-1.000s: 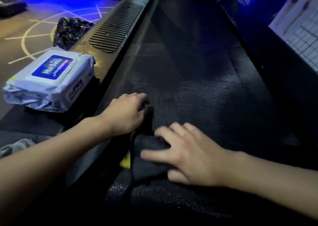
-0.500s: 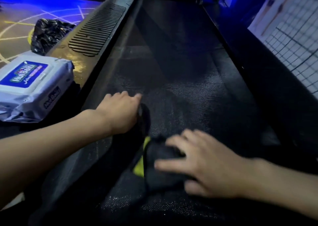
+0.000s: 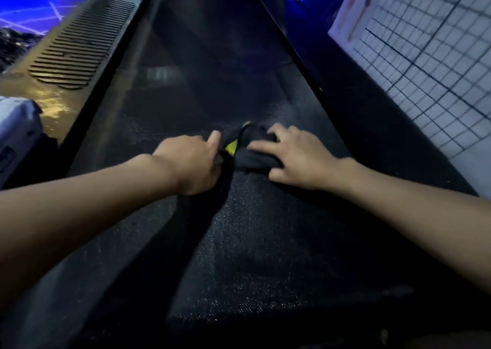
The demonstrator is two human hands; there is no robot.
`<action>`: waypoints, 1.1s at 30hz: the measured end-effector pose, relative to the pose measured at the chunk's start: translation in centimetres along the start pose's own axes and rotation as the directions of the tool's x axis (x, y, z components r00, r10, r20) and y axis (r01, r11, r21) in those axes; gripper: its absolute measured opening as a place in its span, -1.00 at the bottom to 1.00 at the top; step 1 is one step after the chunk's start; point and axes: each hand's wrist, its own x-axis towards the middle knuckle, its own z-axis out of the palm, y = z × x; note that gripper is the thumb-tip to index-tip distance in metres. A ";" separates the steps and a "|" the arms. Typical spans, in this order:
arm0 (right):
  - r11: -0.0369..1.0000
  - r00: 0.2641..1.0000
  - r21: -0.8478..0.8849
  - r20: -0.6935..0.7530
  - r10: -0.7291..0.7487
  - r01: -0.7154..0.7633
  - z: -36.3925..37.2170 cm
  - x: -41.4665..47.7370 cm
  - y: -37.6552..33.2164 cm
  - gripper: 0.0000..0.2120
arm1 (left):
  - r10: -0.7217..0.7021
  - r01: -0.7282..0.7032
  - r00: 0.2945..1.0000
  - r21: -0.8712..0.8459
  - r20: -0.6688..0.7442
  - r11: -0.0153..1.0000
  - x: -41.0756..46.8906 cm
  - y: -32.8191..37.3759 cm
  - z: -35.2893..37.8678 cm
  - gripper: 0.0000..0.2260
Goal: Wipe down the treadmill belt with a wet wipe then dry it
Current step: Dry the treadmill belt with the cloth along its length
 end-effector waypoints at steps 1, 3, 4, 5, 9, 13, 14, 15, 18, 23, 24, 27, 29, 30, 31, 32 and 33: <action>0.998 0.998 0.008 0.003 -0.066 0.066 -0.2 -2.1 -1.1 -0.37 | -0.002 0.002 1.000 0.042 -0.004 0.999 0.2 0.5 0.0 -0.59; 0.979 0.981 0.054 0.008 -0.196 0.196 -1.1 -7.1 -2.8 -0.36 | -0.013 0.011 1.000 0.133 0.016 0.991 0.6 1.2 -0.1 -0.52; 0.964 0.966 0.071 0.014 -0.257 0.255 -1.5 -9.6 -3.3 -0.36 | -0.011 0.004 0.999 0.175 0.037 0.984 0.7 1.5 -0.2 -0.51; 0.946 0.948 0.070 0.024 -0.318 0.316 -1.8 -11.7 -3.4 -0.36 | -0.002 -0.011 0.998 0.215 0.061 0.977 0.8 1.8 -0.1 -0.51; 0.915 0.911 0.072 0.095 -0.402 0.397 -1.6 -13.1 -1.0 -0.34 | 0.083 -0.087 0.995 0.083 0.051 0.993 0.7 2.1 0.7 -0.59; 0.999 0.996 0.037 0.091 -0.022 0.018 -0.4 -7.8 3.8 -0.29 | 0.092 -0.094 0.994 0.031 0.053 0.995 0.3 2.7 1.1 -0.61; 0.994 0.989 0.025 0.105 0.100 -0.103 -0.4 -6.8 4.8 -0.31 | 0.089 -0.091 0.995 0.039 0.052 0.995 0.2 2.7 1.1 -0.60; 0.985 0.979 0.010 0.113 0.171 -0.173 -0.4 -6.3 5.3 -0.33 | 0.088 -0.090 0.995 0.038 0.047 0.995 0.1 2.7 1.3 -0.60; 0.992 0.990 -0.082 0.101 0.102 -0.093 -0.9 -8.0 3.7 -0.32 | 0.082 -0.082 0.996 -0.006 0.029 0.997 0.1 2.0 1.5 -0.57; 0.998 0.965 -0.016 0.254 -0.058 0.064 -2.5 -12.0 1.0 -0.27 | -0.069 0.080 0.993 -0.117 0.091 0.990 0.8 0.6 1.4 -0.48; 1.000 0.972 -0.009 0.233 -0.010 0.012 -2.5 -11.4 1.1 -0.27 | -0.084 0.092 0.993 -0.107 0.082 0.990 1.0 0.2 1.4 -0.48; 0.981 0.976 0.038 0.117 0.182 -0.188 -0.9 -6.8 2.2 -0.33 | -0.135 0.141 0.989 -0.109 0.058 0.984 1.5 -1.2 1.2 -0.51; 0.923 0.929 0.107 0.047 0.368 -0.370 -0.1 -2.3 3.4 -0.35 | -0.165 0.172 0.984 -0.099 0.073 0.980 1.4 -1.8 1.2 -0.51; 0.880 0.895 0.168 0.046 0.444 -0.445 -0.1 -0.6 4.1 -0.35 | -0.176 0.182 0.982 -0.097 0.073 0.978 1.3 -2.0 1.4 -0.51; 0.851 0.879 0.229 0.057 0.474 -0.473 0.0 0.6 5.1 -0.35 | -0.183 0.188 0.982 -0.102 0.054 0.977 1.3 -2.3 1.5 -0.51; 0.843 0.883 0.269 0.082 0.462 -0.466 0.2 1.4 5.8 -0.34 | -0.189 0.191 0.982 -0.107 0.026 0.976 1.2 -3.0 1.7 -0.51; 0.842 0.890 0.289 0.118 0.441 -0.456 0.5 1.1 6.4 -0.32 | -0.185 0.185 0.983 -0.106 0.005 0.977 1.2 -3.4 1.9 -0.53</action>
